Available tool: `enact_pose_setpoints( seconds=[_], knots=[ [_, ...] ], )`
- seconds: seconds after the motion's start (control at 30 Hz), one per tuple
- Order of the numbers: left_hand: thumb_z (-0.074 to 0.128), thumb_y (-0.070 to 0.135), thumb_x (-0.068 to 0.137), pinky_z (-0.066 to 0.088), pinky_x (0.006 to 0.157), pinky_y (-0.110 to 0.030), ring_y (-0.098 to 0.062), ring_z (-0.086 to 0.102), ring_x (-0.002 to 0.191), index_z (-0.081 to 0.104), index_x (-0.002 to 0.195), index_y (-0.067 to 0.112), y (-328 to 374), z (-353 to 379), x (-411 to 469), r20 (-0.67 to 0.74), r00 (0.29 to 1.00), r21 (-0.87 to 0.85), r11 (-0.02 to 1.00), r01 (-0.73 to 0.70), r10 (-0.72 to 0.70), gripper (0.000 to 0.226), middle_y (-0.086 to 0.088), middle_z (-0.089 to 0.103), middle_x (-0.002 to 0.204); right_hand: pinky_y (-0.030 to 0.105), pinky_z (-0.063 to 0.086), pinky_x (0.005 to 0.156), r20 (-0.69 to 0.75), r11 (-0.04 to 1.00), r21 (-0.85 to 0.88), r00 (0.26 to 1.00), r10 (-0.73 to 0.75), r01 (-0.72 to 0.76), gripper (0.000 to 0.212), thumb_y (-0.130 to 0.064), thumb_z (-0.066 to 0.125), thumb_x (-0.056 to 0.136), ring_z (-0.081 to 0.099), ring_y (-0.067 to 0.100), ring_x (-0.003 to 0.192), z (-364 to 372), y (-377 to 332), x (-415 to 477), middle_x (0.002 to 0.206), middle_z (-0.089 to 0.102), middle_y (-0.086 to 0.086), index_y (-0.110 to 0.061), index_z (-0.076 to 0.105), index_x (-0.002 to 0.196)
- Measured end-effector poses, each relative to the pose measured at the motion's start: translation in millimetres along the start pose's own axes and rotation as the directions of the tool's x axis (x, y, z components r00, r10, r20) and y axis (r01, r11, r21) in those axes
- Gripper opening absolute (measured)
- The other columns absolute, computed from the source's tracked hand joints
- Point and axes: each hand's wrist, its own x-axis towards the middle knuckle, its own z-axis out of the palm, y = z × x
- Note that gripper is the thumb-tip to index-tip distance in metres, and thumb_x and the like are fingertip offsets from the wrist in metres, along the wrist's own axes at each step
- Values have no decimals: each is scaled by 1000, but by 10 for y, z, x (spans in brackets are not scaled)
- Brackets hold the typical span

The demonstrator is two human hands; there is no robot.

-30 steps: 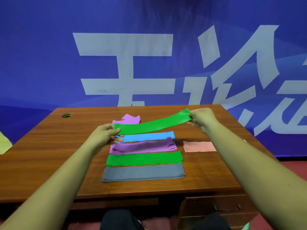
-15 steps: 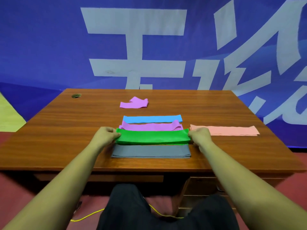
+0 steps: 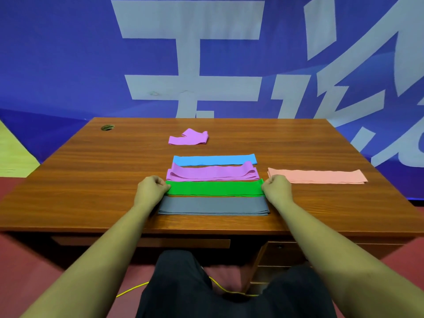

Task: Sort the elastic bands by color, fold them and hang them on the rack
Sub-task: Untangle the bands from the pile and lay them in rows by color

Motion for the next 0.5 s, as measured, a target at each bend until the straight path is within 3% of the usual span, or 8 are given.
enact_pose_setpoints(
  seconds=[0.17,0.27,0.37,0.5],
  knots=[
    [60,20,80,44,68,-31,-28,60,81,62,77,15,53,-39,26,-79,995,42,997,-60,63,6,-4,66,77,36,46,82,-19,985,-88,989,-150,147,26,-13,59,82,58,35,103,-43,-65,25,110,62,20,-2,64,105],
    [59,20,80,45,72,-35,-27,56,82,59,81,15,209,-64,150,-135,970,63,979,-195,202,4,-6,63,84,39,46,88,-6,957,-136,966,-258,255,33,-20,59,86,57,36,106,-59,-302,101,115,58,19,-4,63,113],
    [60,14,81,43,80,-36,-28,54,89,63,90,10,399,-36,405,-127,932,123,938,-323,338,11,-11,58,94,41,46,94,65,904,-176,921,-384,389,37,-22,58,85,56,37,109,8,-631,229,116,59,19,-4,62,117],
    [58,10,81,44,87,-36,-31,54,96,65,95,7,624,53,821,-91,921,157,919,-362,379,16,-15,57,100,43,46,98,177,863,-205,884,-432,463,41,-26,57,85,55,36,113,207,-1041,447,121,56,18,-6,60,121]
  ],
)
